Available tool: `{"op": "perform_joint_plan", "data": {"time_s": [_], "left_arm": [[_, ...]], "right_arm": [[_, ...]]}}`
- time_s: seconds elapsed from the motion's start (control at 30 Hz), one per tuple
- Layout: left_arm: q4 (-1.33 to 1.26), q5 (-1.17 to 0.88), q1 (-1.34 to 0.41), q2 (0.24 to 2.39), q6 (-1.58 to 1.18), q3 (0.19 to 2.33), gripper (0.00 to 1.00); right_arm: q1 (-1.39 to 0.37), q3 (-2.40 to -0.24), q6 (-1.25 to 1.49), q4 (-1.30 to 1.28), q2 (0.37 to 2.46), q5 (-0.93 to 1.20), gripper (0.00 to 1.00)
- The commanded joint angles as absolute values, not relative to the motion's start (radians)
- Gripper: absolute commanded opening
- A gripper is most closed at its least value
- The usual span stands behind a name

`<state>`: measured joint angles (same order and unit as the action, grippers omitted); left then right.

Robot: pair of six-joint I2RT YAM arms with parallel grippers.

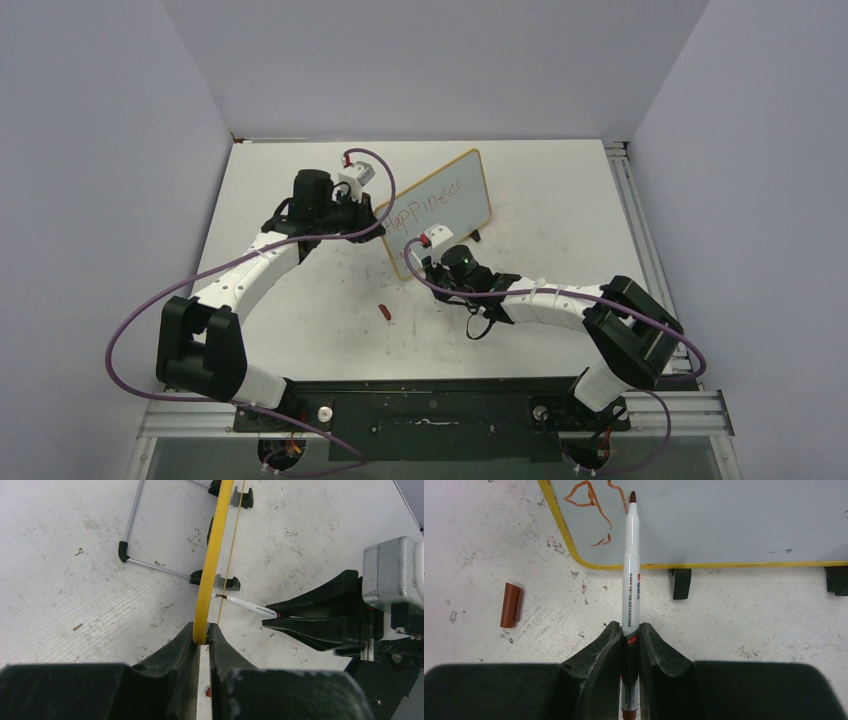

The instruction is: Write a sentence on the whiteboard

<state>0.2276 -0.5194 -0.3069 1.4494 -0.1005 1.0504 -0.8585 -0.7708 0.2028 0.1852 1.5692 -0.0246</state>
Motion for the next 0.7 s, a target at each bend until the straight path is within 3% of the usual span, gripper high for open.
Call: {"op": "perform_joint_plan", "data": {"time_s": [0.0,0.67], "left_arm": [[0.213,-0.522,-0.308,1.413,-0.084,1.083,0.0],[0.213,-0.522,-0.308,1.413,-0.084,1.083,0.0]], "right_arm": [[-0.855,-0.821,0.219,0.247,1.58,-0.072,0.05],[-0.886,-0.777,0.187,0.255,1.488,-0.093,0.05]]}}
